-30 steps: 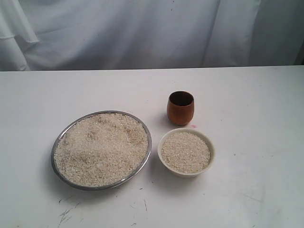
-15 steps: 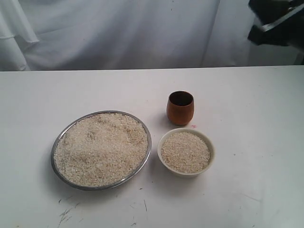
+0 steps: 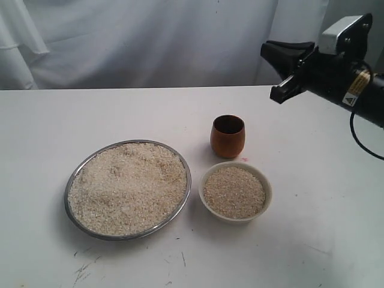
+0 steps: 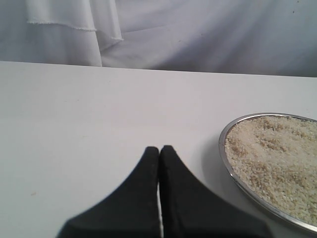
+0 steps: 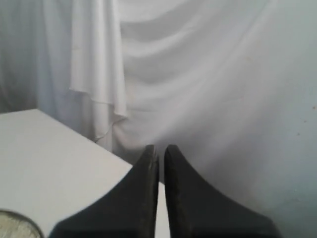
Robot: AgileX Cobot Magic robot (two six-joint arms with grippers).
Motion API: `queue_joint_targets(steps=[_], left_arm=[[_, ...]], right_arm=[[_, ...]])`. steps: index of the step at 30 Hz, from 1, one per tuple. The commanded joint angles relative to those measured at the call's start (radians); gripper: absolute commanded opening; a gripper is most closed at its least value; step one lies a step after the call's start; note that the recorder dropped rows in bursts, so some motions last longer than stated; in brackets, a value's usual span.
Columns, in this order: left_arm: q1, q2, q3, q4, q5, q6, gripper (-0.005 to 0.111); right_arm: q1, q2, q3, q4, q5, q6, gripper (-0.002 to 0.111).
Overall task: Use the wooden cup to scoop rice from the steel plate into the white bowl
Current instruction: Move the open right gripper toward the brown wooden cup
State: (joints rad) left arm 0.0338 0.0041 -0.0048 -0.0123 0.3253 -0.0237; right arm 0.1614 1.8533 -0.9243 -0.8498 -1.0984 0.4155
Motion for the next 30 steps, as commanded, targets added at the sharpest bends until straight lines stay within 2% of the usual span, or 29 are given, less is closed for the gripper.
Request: queue_joint_targets(steps=[1, 11, 18, 21, 25, 28, 30], left_arm=[[-0.003, -0.004, 0.005, 0.000, -0.006, 0.000, 0.000], [-0.003, -0.004, 0.005, 0.000, -0.006, 0.000, 0.000], [-0.003, -0.004, 0.005, 0.000, -0.006, 0.000, 0.000], [-0.003, -0.004, 0.005, 0.000, -0.006, 0.000, 0.000], [-0.003, -0.004, 0.005, 0.000, -0.006, 0.000, 0.000], [-0.003, -0.004, 0.005, 0.000, -0.006, 0.000, 0.000], [-0.003, -0.004, 0.005, 0.000, -0.006, 0.000, 0.000]], right_arm=[[-0.019, 0.030, -0.005, -0.197, 0.034, -0.011, 0.005], [-0.150, 0.230, -0.031, -0.196, -0.080, -0.021, 0.005], [-0.157, 0.340, -0.073, -0.220, -0.076, -0.031, 0.005], [-0.157, 0.347, -0.073, -0.311, -0.081, -0.073, 0.009], [-0.157, 0.347, -0.073, -0.357, -0.074, -0.105, 0.030], [-0.157, 0.347, -0.073, -0.366, -0.066, -0.112, 0.056], [-0.157, 0.347, -0.073, -0.363, -0.043, -0.130, 0.078]])
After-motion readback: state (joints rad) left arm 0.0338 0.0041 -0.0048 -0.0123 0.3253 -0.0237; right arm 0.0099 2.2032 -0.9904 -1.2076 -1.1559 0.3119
